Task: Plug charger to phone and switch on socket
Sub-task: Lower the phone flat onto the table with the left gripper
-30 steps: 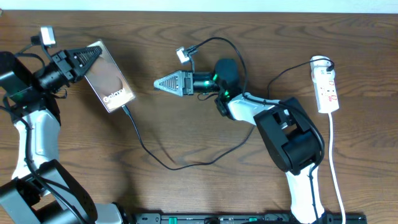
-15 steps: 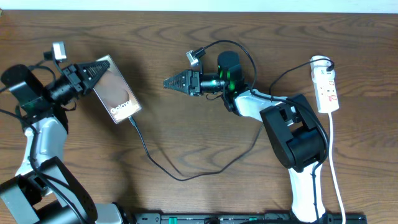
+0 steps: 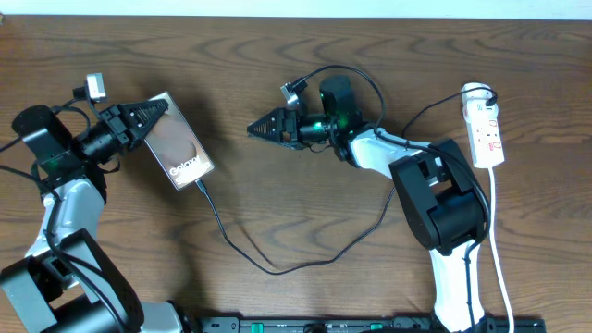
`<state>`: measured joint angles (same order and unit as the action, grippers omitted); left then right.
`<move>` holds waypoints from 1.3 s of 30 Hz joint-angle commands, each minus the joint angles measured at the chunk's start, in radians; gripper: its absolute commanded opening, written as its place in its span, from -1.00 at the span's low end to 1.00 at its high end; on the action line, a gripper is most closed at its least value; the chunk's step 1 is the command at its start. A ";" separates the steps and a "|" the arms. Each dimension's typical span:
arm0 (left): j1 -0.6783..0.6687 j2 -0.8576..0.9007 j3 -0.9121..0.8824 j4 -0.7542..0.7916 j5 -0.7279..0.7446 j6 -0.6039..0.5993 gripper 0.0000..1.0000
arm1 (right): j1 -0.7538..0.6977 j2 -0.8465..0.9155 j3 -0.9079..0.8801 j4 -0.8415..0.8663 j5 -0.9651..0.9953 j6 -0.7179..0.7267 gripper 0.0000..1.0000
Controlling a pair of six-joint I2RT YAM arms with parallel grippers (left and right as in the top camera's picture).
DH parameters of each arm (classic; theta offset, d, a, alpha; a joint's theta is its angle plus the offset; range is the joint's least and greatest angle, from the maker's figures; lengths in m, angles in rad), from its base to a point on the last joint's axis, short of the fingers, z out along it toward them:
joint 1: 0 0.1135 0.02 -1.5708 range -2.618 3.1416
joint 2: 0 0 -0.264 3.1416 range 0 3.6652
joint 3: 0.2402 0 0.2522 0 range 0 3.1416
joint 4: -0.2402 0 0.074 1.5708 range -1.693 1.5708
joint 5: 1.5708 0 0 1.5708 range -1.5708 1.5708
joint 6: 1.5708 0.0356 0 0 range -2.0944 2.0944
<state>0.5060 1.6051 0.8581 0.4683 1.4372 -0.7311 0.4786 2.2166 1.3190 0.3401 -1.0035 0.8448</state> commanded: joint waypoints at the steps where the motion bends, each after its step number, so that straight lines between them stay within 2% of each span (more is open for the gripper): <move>1: 0.003 0.013 0.001 0.004 0.013 0.019 -0.86 | -0.007 -0.057 0.047 -0.116 0.077 -0.154 0.99; 8: -0.002 0.050 -0.005 0.003 0.009 0.026 -0.85 | -0.007 -0.186 0.095 -0.451 0.274 -0.299 0.98; 17: -0.047 0.075 -0.032 -0.082 -0.064 0.104 -0.86 | -0.006 -0.333 0.095 -0.710 0.475 -0.365 0.98; 25: -0.100 0.076 -0.050 -0.237 -0.225 0.160 -0.86 | -0.006 -0.377 0.095 -0.792 0.504 -0.383 0.99; 30: -0.131 0.093 -0.050 -0.312 -0.276 0.204 -0.85 | -0.006 -0.377 0.095 -0.808 0.501 -0.383 0.99; 39: -0.164 0.189 -0.050 -0.315 -0.283 0.212 -0.86 | 0.013 -0.377 0.095 -0.808 0.497 -0.383 0.98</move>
<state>0.3489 1.7714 0.8074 0.1547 1.1416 -0.5289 0.4816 1.8668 1.3994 -0.4671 -0.5140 0.4812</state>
